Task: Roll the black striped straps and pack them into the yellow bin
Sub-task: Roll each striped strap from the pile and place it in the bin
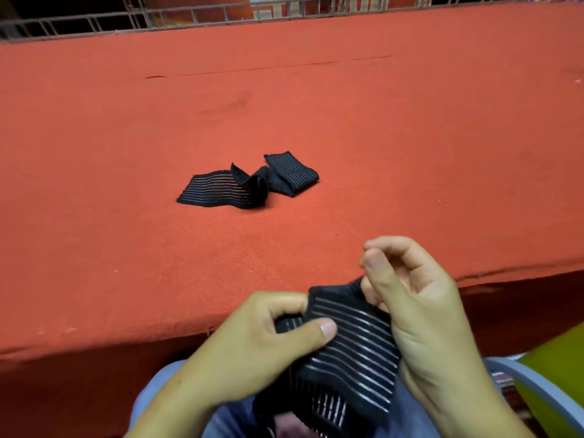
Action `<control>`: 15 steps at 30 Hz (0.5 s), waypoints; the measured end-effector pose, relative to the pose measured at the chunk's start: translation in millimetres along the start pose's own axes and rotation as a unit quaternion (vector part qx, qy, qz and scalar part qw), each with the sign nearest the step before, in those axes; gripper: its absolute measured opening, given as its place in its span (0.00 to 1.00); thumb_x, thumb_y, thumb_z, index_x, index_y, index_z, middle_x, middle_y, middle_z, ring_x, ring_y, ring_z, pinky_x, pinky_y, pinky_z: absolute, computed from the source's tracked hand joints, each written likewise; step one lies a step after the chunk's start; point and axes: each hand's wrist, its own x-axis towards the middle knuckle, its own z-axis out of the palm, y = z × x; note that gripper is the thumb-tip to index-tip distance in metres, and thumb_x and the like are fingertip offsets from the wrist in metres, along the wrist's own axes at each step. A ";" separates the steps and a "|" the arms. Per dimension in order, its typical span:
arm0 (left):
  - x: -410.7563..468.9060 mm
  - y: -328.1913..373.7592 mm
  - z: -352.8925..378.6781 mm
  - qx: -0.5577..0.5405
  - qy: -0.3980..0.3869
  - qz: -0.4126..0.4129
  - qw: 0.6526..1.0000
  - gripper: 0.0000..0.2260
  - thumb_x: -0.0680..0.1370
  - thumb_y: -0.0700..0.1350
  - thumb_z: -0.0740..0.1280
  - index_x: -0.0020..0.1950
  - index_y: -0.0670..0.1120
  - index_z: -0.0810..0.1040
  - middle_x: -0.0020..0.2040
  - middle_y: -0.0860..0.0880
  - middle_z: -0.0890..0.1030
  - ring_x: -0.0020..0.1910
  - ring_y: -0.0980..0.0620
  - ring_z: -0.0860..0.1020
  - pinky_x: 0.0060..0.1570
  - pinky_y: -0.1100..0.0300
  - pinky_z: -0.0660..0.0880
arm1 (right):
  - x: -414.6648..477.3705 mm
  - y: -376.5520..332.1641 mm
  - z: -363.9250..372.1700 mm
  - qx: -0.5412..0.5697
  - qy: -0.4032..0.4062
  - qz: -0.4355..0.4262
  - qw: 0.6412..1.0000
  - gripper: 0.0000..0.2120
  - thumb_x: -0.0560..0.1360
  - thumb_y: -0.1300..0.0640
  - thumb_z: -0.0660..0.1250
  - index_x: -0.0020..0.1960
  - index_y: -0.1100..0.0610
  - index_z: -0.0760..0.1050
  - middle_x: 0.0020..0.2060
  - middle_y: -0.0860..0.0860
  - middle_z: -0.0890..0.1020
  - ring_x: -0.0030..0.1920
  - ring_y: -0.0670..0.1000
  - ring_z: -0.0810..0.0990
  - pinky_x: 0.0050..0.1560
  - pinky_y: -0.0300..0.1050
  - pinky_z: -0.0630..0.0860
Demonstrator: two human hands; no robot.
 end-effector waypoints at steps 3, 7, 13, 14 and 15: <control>-0.4 5.1 -9.1 0.072 0.063 0.041 0.995 0.12 0.77 0.54 0.71 0.36 0.50 0.79 0.32 0.55 0.77 0.33 0.58 0.73 0.34 0.61 0.70 | -4.1 5.7 -2.2 -0.059 -0.051 0.066 0.995 0.19 0.64 0.41 0.80 0.49 0.49 0.83 0.38 0.48 0.83 0.37 0.44 0.80 0.38 0.36 0.75; 2.5 6.0 -14.9 0.123 0.073 0.065 0.988 0.10 0.79 0.49 0.73 0.39 0.50 0.80 0.34 0.56 0.79 0.34 0.59 0.74 0.36 0.63 0.70 | -6.4 8.8 -3.6 -0.150 -0.159 0.094 0.971 0.12 0.73 0.45 0.76 0.45 0.54 0.83 0.37 0.50 0.84 0.39 0.45 0.81 0.40 0.40 0.75; -6.8 4.1 -30.6 0.120 0.077 0.055 0.988 0.10 0.83 0.44 0.67 0.59 0.59 0.81 0.46 0.58 0.83 0.45 0.59 0.79 0.49 0.63 0.75 | 8.5 -0.7 -33.0 -0.146 -0.093 0.040 0.984 0.08 0.74 0.51 0.69 0.48 0.52 0.85 0.40 0.51 0.87 0.41 0.44 0.83 0.41 0.34 0.77; -7.9 4.0 -33.2 0.108 0.074 0.051 0.990 0.13 0.82 0.45 0.68 0.64 0.61 0.78 0.43 0.57 0.80 0.42 0.57 0.77 0.46 0.61 0.74 | 12.0 -1.4 -38.9 -0.151 -0.071 0.031 0.985 0.09 0.74 0.51 0.69 0.49 0.52 0.86 0.41 0.51 0.88 0.41 0.44 0.83 0.41 0.34 0.77; -9.6 3.9 -36.2 0.098 0.070 0.047 0.992 0.16 0.81 0.47 0.69 0.67 0.62 0.75 0.41 0.55 0.77 0.39 0.55 0.74 0.44 0.60 0.72 | 14.8 -1.5 -43.1 -0.160 -0.054 0.022 0.985 0.09 0.74 0.51 0.69 0.50 0.52 0.86 0.41 0.51 0.88 0.41 0.44 0.83 0.41 0.34 0.77</control>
